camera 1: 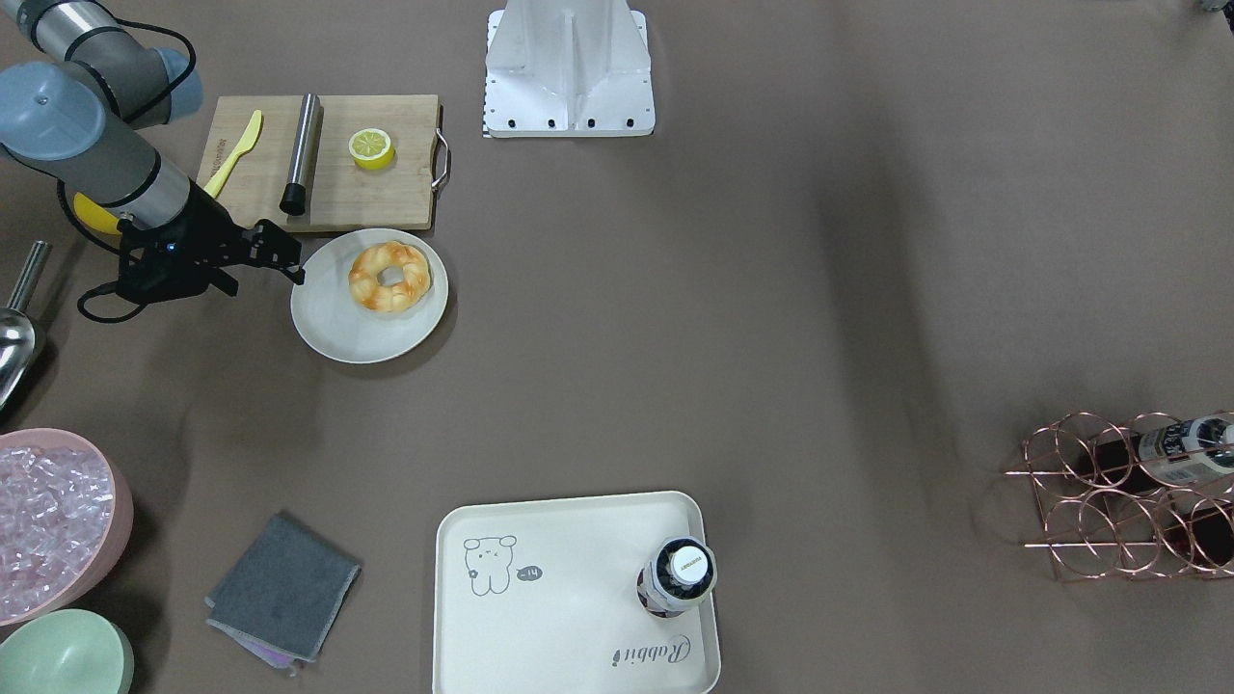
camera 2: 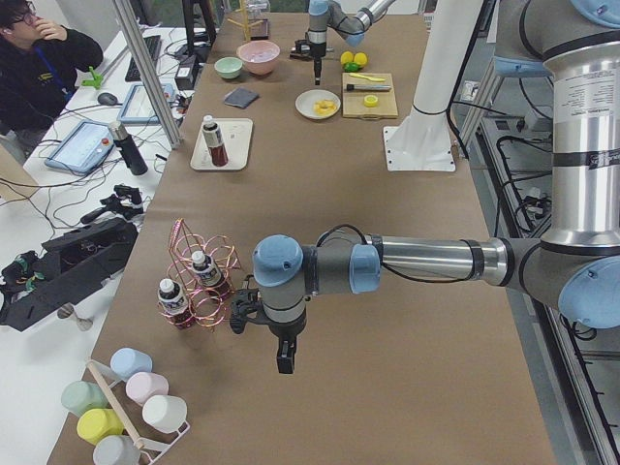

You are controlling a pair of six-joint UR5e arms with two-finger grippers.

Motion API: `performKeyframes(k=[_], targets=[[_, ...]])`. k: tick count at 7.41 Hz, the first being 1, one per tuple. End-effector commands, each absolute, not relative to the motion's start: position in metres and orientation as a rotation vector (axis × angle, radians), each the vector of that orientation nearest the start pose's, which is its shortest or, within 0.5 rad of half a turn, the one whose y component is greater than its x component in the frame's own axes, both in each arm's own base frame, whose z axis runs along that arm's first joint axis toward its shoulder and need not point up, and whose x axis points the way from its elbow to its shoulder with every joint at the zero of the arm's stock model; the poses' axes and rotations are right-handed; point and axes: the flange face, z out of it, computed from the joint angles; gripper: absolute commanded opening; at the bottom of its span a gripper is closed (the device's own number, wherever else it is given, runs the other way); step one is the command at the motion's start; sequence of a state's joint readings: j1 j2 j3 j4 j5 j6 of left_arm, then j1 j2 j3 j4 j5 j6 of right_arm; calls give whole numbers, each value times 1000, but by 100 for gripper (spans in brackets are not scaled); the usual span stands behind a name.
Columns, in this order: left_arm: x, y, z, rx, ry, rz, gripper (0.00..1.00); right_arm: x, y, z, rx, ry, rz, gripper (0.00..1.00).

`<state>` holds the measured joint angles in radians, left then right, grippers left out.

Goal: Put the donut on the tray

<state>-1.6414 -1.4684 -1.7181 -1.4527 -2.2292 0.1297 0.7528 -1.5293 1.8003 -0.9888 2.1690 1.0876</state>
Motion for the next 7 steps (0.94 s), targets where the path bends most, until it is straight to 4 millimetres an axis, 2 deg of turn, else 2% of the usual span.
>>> performKeyframes(k=[1,4,7], targets=[[-105,-439,654,-5,646,33,98,-361,-406,459,32,-990,25,100],[-105,-438,651,-1,646,35,98,-367,-403,469,23,-974,23,99],[-105,-439,652,-2,646,34,98,-366,-402,472,10,-971,43,82]])
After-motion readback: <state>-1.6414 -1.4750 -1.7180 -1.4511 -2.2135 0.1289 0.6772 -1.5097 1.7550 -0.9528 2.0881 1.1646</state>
